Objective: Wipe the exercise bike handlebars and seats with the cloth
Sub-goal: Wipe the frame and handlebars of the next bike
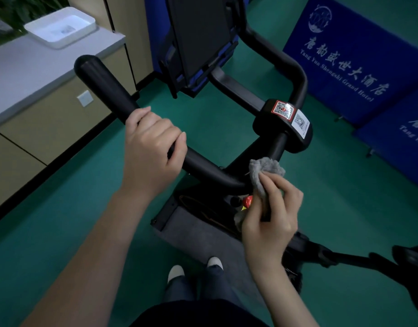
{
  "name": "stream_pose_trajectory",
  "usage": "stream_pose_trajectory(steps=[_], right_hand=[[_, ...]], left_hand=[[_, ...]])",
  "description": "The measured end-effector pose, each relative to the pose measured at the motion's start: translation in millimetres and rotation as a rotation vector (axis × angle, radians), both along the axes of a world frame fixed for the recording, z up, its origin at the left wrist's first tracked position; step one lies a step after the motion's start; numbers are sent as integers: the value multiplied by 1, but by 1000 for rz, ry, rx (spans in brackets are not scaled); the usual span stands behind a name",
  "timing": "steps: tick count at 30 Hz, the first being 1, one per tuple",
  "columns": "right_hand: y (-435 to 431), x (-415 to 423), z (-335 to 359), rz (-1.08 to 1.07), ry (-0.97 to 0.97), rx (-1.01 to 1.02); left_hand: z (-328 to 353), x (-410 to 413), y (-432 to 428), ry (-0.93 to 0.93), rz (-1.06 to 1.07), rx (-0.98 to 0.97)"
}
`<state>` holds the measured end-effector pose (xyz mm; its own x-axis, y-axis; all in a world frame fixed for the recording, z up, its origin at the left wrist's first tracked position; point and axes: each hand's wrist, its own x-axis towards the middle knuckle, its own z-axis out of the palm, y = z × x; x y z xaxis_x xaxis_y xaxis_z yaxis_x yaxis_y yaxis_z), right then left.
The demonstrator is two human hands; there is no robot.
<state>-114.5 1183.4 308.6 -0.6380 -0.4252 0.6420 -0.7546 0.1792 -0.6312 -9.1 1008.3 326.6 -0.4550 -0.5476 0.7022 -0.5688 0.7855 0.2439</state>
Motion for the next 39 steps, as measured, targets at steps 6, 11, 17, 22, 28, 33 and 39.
stream_pose_trajectory(steps=[6,11,17,22,28,33,39], right_hand=[[-11,24,-4,-38,-130,-120],[-4,16,-11,-146,-178,-125],[-3,28,-9,-106,-269,-139],[2,20,-9,-49,-275,-126],[1,21,-13,-62,-279,-141],[-12,32,-14,-151,-289,-190],[-38,50,-19,-381,-324,-306]], left_hand=[[-1,1,0,-2,-9,4],[-2,0,0,13,-10,-6],[-1,1,2,7,6,8],[-1,1,3,-22,33,20],[0,1,2,-33,34,24],[4,6,1,-67,-23,14],[18,20,-10,-211,-205,6]])
